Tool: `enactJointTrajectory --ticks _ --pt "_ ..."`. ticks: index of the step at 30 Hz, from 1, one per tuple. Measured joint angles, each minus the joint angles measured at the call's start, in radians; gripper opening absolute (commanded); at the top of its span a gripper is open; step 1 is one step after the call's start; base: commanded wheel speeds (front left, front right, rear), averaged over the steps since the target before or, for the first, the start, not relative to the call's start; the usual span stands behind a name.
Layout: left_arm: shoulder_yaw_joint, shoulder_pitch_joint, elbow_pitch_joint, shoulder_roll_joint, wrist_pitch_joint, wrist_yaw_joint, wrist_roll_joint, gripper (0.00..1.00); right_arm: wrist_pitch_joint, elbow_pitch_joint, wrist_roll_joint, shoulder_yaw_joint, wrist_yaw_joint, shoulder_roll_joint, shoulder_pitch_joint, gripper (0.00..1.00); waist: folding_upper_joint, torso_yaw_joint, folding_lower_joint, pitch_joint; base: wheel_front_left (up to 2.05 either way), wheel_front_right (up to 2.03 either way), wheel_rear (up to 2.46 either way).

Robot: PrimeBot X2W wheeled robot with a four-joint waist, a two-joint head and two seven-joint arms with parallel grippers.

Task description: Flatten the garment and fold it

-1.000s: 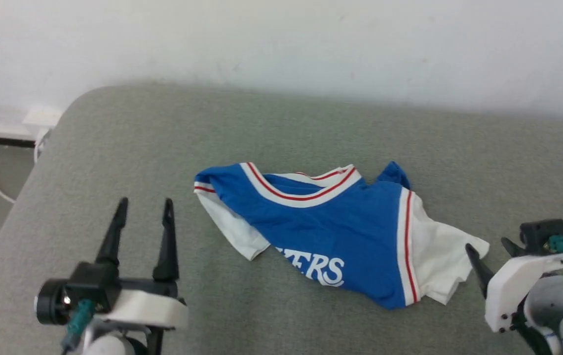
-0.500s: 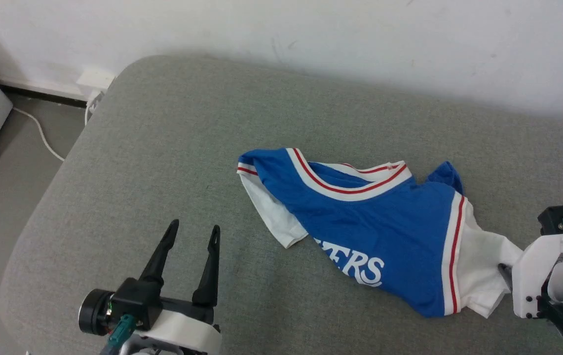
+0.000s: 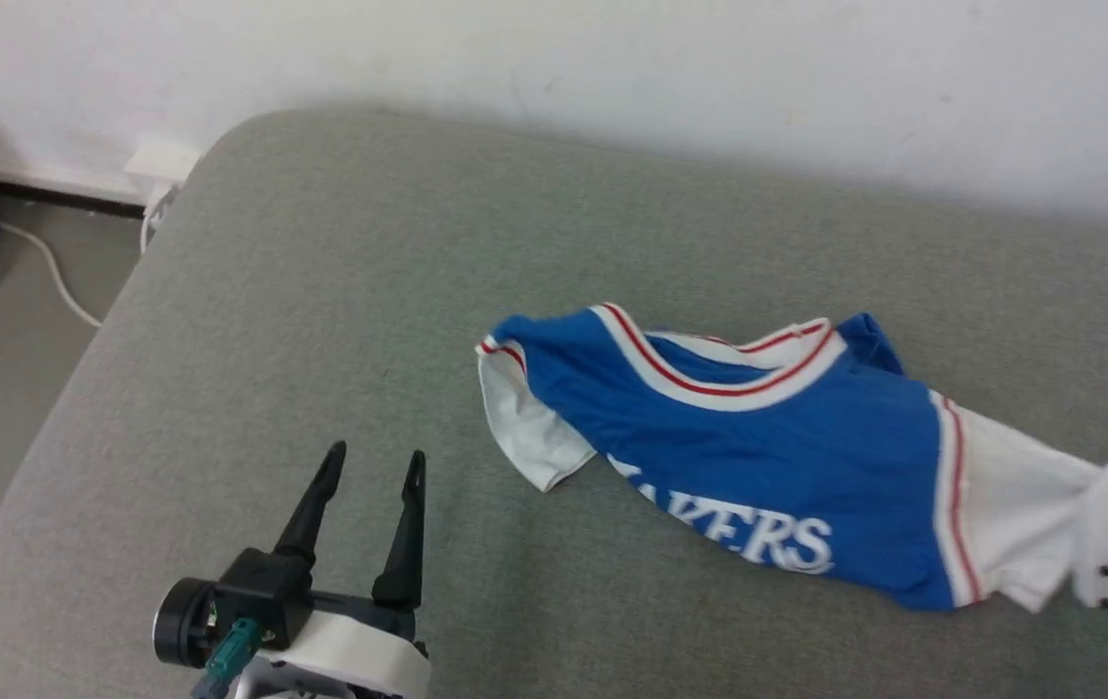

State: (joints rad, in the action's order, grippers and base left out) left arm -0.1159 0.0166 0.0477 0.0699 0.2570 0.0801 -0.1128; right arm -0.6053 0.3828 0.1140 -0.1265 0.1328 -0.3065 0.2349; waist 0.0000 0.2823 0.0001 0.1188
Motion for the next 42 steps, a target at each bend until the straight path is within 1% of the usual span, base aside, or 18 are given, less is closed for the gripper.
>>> enactJointTrajectory --ticks 5,9,13,14,18,21,25,28,31,34,36,37,40,42 --pt "0.0 -0.005 0.024 -0.003 0.0 0.016 -0.004 1.0 0.01 -0.001 -0.038 -0.092 0.0 -0.054 0.0 0.0 0.0 -0.042 0.0 -0.016 0.0 0.0 0.0" --pt "0.004 -0.014 0.023 -0.006 0.0 0.021 -0.004 1.0 0.021 0.005 -0.059 -0.156 0.0 -0.052 -0.001 0.0 0.0 -0.066 0.0 -0.021 0.0 0.0 0.0" --pt "0.012 -0.02 0.018 -0.008 0.0 0.024 -0.004 1.0 0.054 0.03 -0.086 -0.179 0.0 -0.044 -0.015 0.0 0.0 -0.078 0.0 -0.011 0.0 0.0 0.0" --pt "0.014 -0.02 0.018 -0.009 0.0 0.025 -0.004 1.0 0.071 0.034 -0.092 -0.181 0.0 -0.038 -0.016 1.0 0.0 -0.08 0.0001 -0.009 0.0 0.0 0.0" --pt "0.017 -0.021 0.019 -0.011 0.0 0.025 -0.004 1.0 0.164 0.024 -0.095 -0.182 0.0 -0.003 -0.011 1.0 0.0 -0.098 0.0 -0.004 0.0 0.0 0.0" --pt "0.017 -0.024 0.02 -0.012 0.0 0.026 -0.004 1.0 0.247 -0.024 -0.085 -0.168 0.0 0.016 -0.004 1.0 0.0 -0.113 0.0 -0.008 0.0 0.0 0.0" --pt "0.009 -0.024 0.035 -0.012 0.0 0.034 -0.004 1.0 0.364 -0.124 -0.046 -0.151 0.0 0.041 -0.003 1.0 0.0 -0.135 -0.0001 -0.018 0.0 0.0 0.0" --pt "-0.041 -0.026 0.106 0.007 -0.017 0.042 -0.004 1.0 0.469 -0.22 -0.037 -0.129 0.0 0.061 -0.022 1.0 0.0 -0.155 0.0 -0.025 0.0 0.0 0.0" --pt "-0.097 -0.058 0.151 0.038 -0.127 0.043 -0.017 1.0 0.602 -0.313 -0.04 -0.125 0.0 0.092 -0.06 1.0 0.0 -0.175 -0.0001 -0.029 0.0 0.0 0.0" --pt "-0.133 -0.106 0.158 0.066 -0.262 0.043 -0.032 1.0 0.689 -0.372 -0.064 -0.121 0.0 0.142 -0.114 1.0 0.0 -0.195 -0.0001 -0.029 0.0 0.0 0.0" --pt "-0.14 -0.131 0.151 0.077 -0.342 0.044 -0.058 1.0 0.723 -0.382 -0.061 -0.119 0.0 0.184 -0.144 1.0 0.0 -0.208 -0.0001 -0.027 0.0 0.0 0.0" --pt "-0.142 -0.143 0.148 0.083 -0.396 0.044 -0.072 1.0 0.734 -0.382 -0.061 -0.112 0.0 0.195 -0.156 1.0 0.0 -0.215 -0.0001 -0.025 0.0 0.0 0.0" --pt "-0.149 -0.169 0.137 0.102 -0.535 0.044 -0.097 1.0 0.749 -0.372 -0.061 -0.093 0.0 0.211 -0.179 1.0 0.0 -0.233 -0.0001 -0.017 0.0 0.0 0.0" --pt "-0.151 -0.189 0.133 0.121 -0.6 0.044 -0.108 1.0 0.755 -0.362 -0.062 -0.083 0.0 0.217 -0.18 1.0 0.0 -0.244 -0.0001 -0.01 0.0 0.0 0.0"
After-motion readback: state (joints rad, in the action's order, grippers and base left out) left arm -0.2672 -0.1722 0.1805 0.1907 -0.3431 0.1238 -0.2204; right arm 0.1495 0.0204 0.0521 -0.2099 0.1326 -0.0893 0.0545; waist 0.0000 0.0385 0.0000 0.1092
